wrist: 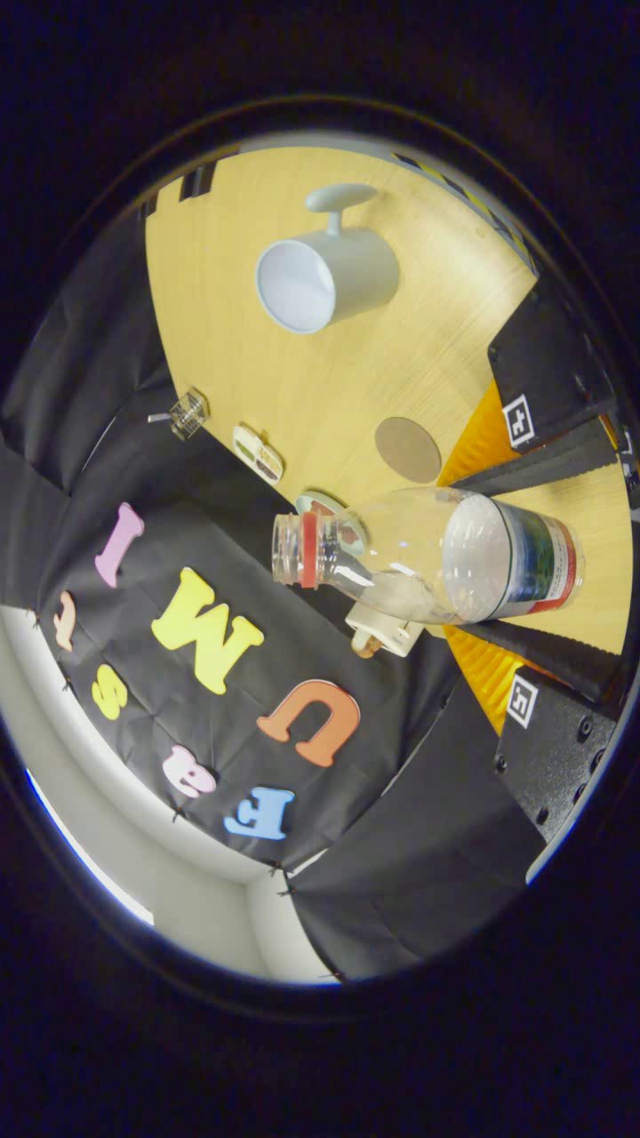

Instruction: Take the bottle from table, then pour the juice into the cup, finally place the bottle on the coaster

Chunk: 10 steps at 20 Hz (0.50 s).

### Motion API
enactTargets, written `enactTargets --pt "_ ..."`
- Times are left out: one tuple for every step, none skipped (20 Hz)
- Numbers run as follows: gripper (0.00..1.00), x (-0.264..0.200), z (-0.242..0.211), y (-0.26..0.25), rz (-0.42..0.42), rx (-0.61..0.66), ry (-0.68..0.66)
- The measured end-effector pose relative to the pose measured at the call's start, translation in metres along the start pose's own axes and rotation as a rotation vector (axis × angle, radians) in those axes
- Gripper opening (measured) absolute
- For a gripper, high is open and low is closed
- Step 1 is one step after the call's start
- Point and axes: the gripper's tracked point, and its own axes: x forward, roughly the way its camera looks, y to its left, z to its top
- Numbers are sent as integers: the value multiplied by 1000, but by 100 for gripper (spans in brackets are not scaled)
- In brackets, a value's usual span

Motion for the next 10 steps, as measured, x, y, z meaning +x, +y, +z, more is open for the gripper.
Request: enactTargets --pt "78 1 2 -3 3 42 0" --pt "78 0 6 -6 5 78 -7" --pt "78 0 10 -9 5 104 -11" --pt "78 0 14 -12 0 127 -10" --pt "78 -3 16 -15 -5 151 -12" --pt "78 -4 21 -20 -9 186 -18" --pt "78 -3 24 -23 -10 223 -18" --pt "78 -1 27 -26 -8 262 -16" --pt "78 0 27 -29 -11 303 -12" --pt "78 0 28 -33 -18 339 -9"
